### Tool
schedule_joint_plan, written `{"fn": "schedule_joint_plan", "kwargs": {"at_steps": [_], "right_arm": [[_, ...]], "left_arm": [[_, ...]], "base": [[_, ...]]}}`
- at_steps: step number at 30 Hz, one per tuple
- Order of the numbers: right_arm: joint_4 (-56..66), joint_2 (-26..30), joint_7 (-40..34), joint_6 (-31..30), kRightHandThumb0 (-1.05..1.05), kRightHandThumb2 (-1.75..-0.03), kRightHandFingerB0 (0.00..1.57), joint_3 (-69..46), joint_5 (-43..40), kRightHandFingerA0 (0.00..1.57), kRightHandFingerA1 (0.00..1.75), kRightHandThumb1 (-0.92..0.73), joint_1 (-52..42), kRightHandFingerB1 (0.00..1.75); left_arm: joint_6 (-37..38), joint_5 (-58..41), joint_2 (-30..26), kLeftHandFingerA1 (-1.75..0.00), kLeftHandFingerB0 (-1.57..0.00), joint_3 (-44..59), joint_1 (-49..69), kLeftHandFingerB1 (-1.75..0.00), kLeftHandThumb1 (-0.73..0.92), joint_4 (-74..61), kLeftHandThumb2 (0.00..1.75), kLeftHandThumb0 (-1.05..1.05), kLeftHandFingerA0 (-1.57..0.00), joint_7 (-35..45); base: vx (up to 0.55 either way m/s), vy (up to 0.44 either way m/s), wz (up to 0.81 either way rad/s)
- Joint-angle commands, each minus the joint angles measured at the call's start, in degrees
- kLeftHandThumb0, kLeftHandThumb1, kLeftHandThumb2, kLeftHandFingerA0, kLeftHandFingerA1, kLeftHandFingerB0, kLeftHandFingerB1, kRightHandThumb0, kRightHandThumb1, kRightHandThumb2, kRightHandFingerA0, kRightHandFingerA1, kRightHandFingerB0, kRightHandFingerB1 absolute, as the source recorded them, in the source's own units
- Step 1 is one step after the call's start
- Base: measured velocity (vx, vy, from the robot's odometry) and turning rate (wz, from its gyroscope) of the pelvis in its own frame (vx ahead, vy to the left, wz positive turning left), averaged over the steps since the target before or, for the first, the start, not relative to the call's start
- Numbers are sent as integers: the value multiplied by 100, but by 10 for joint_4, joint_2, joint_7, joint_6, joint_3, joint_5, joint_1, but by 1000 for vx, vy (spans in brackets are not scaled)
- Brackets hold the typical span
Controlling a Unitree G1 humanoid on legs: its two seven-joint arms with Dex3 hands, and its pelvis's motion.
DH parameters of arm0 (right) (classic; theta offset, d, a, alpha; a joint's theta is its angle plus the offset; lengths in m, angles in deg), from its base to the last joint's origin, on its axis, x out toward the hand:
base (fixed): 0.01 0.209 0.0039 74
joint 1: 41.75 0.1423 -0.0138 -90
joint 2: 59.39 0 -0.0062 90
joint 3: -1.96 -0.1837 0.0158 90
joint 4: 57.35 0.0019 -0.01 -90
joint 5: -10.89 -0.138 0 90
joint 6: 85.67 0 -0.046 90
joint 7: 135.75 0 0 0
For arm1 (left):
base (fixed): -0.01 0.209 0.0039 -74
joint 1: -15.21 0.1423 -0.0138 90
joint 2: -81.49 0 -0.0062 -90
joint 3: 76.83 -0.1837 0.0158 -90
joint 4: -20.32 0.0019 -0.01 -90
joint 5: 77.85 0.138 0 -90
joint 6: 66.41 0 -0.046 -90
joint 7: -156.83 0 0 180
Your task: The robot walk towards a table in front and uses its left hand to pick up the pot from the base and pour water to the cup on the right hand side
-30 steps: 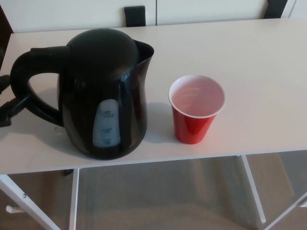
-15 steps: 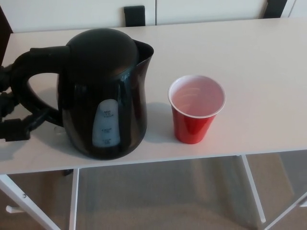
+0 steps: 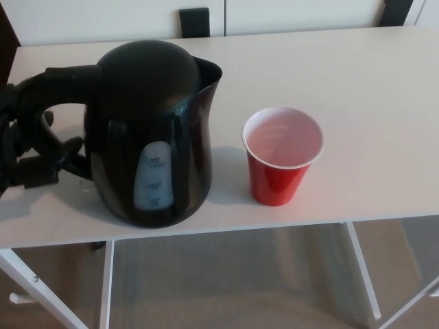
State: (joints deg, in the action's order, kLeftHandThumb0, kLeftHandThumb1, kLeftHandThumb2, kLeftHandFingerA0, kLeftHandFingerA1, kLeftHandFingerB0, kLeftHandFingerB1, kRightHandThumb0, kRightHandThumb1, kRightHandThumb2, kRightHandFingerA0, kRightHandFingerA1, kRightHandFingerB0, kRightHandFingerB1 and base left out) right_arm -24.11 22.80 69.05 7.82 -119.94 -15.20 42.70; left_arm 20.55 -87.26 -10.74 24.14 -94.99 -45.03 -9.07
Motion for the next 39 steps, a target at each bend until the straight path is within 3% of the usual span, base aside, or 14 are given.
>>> {"fn": "schedule_joint_plan", "kwargs": {"at_steps": [1,24,38,39], "right_arm": [[-3,9,2,3,-26,-63,36,2,0,44,71,-51,4,48],[13,5,-6,-9,-20,-66,35,-1,-6,46,73,-50,15,46],[22,6,-4,-25,-23,-65,36,-4,-14,40,72,-51,24,48],[17,5,-4,-19,-24,-64,35,-3,-12,40,70,-50,28,48]], "left_arm": [[-10,-2,4,-36,-9,17,-16,-33,43,15,64,-48,-18,-25],[-1,3,12,-39,-15,26,-56,-35,43,36,66,-47,-24,-43],[-13,5,28,-41,-20,9,-71,-36,43,30,65,-44,-30,-47],[-23,12,26,-41,-35,2,-76,-40,48,31,64,-33,-38,-49]], "base": [[0,0,0],[0,0,0],[0,0,0],[0,0,0]]}}
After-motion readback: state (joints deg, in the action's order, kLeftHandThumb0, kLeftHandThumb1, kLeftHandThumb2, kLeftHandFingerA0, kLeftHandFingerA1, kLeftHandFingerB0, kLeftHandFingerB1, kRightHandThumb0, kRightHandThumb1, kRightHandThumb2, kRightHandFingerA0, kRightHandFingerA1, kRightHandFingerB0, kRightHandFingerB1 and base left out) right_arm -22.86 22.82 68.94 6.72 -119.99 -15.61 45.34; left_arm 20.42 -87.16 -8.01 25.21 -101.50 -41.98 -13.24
